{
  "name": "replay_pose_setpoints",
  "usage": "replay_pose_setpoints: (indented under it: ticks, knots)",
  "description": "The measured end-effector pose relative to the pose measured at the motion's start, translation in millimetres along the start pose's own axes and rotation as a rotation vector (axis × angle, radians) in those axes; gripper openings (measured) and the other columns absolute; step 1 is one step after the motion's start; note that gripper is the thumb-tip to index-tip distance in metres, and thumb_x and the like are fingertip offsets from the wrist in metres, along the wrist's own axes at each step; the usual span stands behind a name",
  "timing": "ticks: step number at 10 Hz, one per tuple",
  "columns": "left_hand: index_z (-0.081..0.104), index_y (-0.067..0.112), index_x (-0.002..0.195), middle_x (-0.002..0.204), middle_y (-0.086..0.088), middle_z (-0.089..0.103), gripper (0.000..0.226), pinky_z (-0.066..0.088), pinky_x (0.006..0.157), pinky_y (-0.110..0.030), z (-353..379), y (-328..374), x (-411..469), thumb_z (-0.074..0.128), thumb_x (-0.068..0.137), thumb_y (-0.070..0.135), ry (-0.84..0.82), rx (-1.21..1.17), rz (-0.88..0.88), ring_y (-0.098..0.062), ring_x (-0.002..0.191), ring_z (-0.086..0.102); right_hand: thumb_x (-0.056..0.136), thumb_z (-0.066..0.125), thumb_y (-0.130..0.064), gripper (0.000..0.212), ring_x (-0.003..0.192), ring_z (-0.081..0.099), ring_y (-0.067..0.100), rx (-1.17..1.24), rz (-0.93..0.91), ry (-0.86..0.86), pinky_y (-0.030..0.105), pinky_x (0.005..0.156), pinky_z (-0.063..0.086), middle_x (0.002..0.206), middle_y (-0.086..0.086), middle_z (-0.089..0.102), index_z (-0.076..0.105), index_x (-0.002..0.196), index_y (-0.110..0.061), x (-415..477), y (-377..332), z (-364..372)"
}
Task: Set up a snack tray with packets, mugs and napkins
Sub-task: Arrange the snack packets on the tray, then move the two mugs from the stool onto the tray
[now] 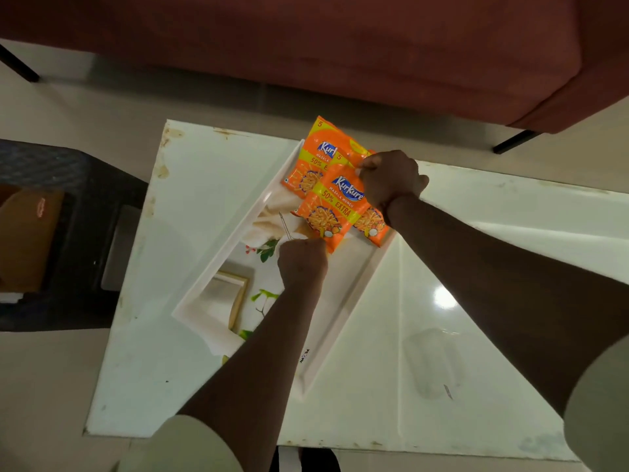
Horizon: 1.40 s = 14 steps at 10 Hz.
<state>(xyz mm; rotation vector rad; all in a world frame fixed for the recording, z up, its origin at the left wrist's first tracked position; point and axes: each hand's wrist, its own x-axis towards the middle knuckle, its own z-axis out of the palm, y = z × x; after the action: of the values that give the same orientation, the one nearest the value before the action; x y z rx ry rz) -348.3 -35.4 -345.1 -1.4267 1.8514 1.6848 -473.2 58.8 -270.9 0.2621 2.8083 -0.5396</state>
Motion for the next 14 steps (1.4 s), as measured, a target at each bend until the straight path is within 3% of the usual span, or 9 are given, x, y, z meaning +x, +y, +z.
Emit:
replay_pose_setpoints:
  ticks: [2, 3, 4, 5, 6, 7, 8, 11, 14]
  knots:
    - [0.065, 0.013, 0.066, 0.056, 0.001, 0.064, 0.028, 0.061, 0.054, -0.038, -22.1, -7.6, -15.8, 0.064, 0.082, 0.036, -0.076, 0.077, 0.149, -0.01, 0.045, 0.065, 0.086, 0.064, -0.049, 0.042, 0.12, 0.053, 0.026, 0.199, -0.06, 0.129, 0.045, 0.1, 0.037, 0.124, 0.002, 0.063, 0.064, 0.125, -0.032, -24.5, 3.8, -6.5]
    - [0.071, 0.015, 0.082, 0.065, 0.006, 0.063, 0.025, 0.049, 0.064, -0.03, -56.4, -28.3, -36.7, 0.062, 0.087, 0.037, 0.002, 0.376, 0.389, -0.02, 0.071, 0.068, 0.086, 0.065, -0.047, 0.044, 0.122, 0.05, 0.022, 0.313, -0.134, 0.245, 0.04, 0.096, 0.036, 0.128, 0.0, 0.059, 0.062, 0.127, -0.03, -72.4, 9.9, -3.4]
    - [0.065, 0.02, 0.112, 0.098, 0.006, 0.066, 0.025, 0.051, 0.078, -0.03, -100.6, -51.4, -68.3, 0.064, 0.087, 0.024, 0.094, 0.533, 0.651, -0.014, 0.095, 0.062, 0.089, 0.061, -0.047, 0.045, 0.126, 0.048, 0.023, 0.275, -0.214, 0.23, 0.038, 0.095, 0.036, 0.133, 0.0, 0.058, 0.06, 0.129, -0.026, -124.8, 12.9, 8.7]
    - [0.052, 0.013, 0.132, 0.132, -0.008, 0.058, 0.052, 0.052, 0.093, -0.039, -143.0, -70.2, -87.6, 0.069, 0.083, 0.02, 0.181, 0.813, 0.874, -0.026, 0.124, 0.054, 0.092, 0.056, -0.049, 0.051, 0.136, 0.043, 0.026, 0.112, -0.306, 0.123, 0.044, 0.104, 0.037, 0.145, 0.003, 0.051, 0.053, 0.137, -0.024, -167.4, 7.1, 21.6]
    - [0.032, 0.009, 0.149, 0.16, -0.014, 0.026, 0.068, 0.032, 0.115, -0.049, -182.1, -65.5, -92.9, 0.056, 0.091, 0.036, 0.221, 0.99, 0.847, -0.032, 0.149, 0.022, 0.095, 0.045, -0.055, 0.064, 0.149, 0.025, 0.027, 0.001, -0.368, 0.07, 0.047, 0.114, 0.029, 0.161, 0.003, 0.03, 0.034, 0.15, -0.023, -196.8, -6.5, 27.3]
    - [0.015, 0.01, 0.155, 0.165, -0.012, 0.005, 0.072, 0.02, 0.119, -0.051, -219.6, -54.3, -93.2, 0.041, 0.097, 0.044, 0.251, 1.059, 0.86, -0.03, 0.152, 0.004, 0.096, 0.039, -0.058, 0.074, 0.154, 0.004, 0.023, -0.083, -0.41, 0.02, 0.049, 0.119, 0.02, 0.167, 0.001, 0.009, 0.014, 0.157, -0.023, -217.5, -18.0, 27.8]
    - [0.016, 0.009, 0.155, 0.165, -0.013, 0.005, 0.077, 0.021, 0.119, -0.053, -250.4, -39.9, -90.0, 0.045, 0.095, 0.047, 0.243, 1.068, 0.866, -0.03, 0.152, 0.004, 0.096, 0.038, -0.058, 0.077, 0.155, -0.003, 0.023, -0.162, -0.444, 0.017, 0.05, 0.121, 0.018, 0.168, 0.001, 0.001, 0.01, 0.158, -0.022, -233.8, -27.2, 26.3]
    - [0.006, 0.009, 0.156, 0.165, -0.013, -0.001, 0.083, 0.013, 0.122, -0.046, -354.8, -8.7, -128.1, 0.04, 0.095, 0.054, 0.054, 1.165, 1.002, -0.029, 0.152, -0.001, 0.096, 0.042, -0.058, 0.082, 0.155, -0.004, 0.023, -0.228, -0.381, 0.025, 0.05, 0.122, 0.014, 0.168, 0.001, 0.0, 0.001, 0.159, -0.026, -327.8, -80.6, -2.4]
    - [0.005, 0.009, 0.156, 0.165, -0.013, 0.0, 0.082, 0.019, 0.121, -0.049, -438.1, 9.4, -172.9, 0.041, 0.097, 0.052, -0.03, 1.174, 0.984, -0.029, 0.152, -0.001, 0.096, 0.038, -0.061, 0.08, 0.155, 0.001, 0.025, -0.154, -0.225, 0.123, 0.051, 0.121, 0.016, 0.168, 0.004, 0.006, 0.008, 0.158, -0.022, -405.1, -147.4, -32.1]
